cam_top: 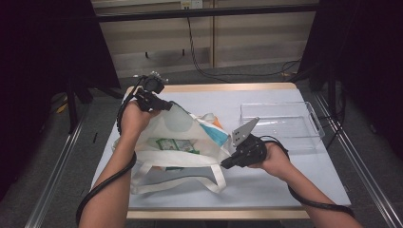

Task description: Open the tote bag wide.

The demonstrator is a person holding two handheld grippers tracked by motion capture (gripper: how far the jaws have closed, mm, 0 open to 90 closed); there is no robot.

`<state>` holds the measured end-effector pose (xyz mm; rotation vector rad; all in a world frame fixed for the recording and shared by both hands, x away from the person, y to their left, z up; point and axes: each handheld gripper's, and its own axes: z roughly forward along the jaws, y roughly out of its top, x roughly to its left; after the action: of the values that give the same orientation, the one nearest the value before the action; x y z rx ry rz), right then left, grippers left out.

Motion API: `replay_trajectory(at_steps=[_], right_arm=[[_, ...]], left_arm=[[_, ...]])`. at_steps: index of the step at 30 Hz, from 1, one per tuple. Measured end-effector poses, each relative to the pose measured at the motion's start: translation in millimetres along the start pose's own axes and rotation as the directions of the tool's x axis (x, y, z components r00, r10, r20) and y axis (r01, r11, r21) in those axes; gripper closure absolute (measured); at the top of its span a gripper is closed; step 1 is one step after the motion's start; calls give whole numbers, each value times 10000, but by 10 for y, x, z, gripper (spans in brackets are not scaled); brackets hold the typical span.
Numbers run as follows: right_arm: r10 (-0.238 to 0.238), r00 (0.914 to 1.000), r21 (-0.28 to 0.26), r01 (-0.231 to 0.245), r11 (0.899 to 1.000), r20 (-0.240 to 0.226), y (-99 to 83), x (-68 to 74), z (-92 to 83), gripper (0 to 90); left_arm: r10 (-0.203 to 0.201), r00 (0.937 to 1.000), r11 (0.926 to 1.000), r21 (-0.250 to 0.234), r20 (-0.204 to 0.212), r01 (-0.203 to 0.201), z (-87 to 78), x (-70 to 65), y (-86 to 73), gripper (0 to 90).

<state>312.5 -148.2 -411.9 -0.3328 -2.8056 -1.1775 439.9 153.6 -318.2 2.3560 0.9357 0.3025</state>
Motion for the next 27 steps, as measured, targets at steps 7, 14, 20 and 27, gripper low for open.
replay_trajectory(at_steps=[7,14,20,27], right_arm=[[49,9999,-259,-46,9997,126,-9,-9,-30,895],[82,9996,-386,-72,9992,262,4,-18,-40,895],[174,9994,-652,-154,9978,297,1,-22,-65,895],[28,9998,-444,-19,9990,191,32,13,-62,895]], left_arm=[[275,9992,9990,356,278,-284,-54,15,-26,750],[-67,9996,9991,430,276,55,-126,26,-135,632],[133,9984,9986,504,550,-160,-236,66,-247,722],[-207,9994,9996,190,283,202,-266,113,-235,864]])
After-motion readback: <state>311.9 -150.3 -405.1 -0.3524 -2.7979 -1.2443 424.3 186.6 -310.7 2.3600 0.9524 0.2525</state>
